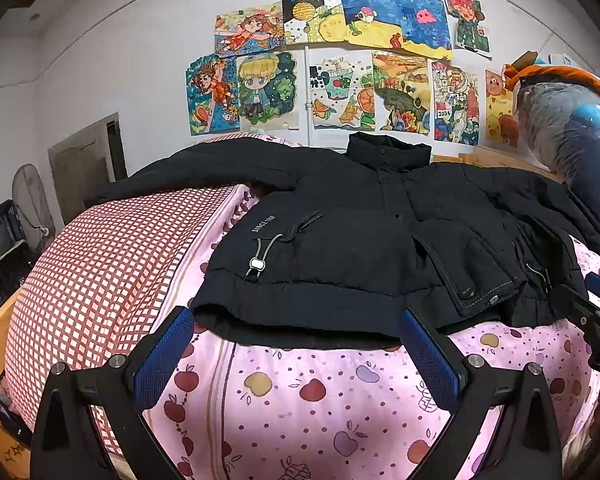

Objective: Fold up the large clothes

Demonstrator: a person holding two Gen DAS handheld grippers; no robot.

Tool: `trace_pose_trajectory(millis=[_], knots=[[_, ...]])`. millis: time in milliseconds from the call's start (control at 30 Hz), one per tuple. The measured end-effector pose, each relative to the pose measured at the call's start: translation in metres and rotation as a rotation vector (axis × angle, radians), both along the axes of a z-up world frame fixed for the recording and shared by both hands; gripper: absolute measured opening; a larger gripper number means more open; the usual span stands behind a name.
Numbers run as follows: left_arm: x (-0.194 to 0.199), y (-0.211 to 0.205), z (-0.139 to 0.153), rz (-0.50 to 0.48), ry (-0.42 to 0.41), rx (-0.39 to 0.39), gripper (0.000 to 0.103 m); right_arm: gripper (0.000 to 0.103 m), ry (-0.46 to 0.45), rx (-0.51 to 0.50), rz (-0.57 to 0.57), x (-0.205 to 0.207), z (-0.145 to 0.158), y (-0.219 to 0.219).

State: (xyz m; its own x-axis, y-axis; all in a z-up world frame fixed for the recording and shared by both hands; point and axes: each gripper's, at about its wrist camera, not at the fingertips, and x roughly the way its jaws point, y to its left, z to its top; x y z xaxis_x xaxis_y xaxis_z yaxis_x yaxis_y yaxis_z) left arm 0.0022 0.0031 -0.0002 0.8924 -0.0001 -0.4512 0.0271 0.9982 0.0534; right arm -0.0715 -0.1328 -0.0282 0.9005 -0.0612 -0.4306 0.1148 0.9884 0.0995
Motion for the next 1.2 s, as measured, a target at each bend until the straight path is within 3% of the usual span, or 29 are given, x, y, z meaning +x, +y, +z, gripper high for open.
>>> trace_pose_trajectory(millis=[1200], knots=[[-0.0007, 0.0059, -0.0022, 0.001, -0.004, 0.001, 0.103, 0.102, 0.004, -0.001, -0.004, -0.0005, -0.0025, 0.0027]])
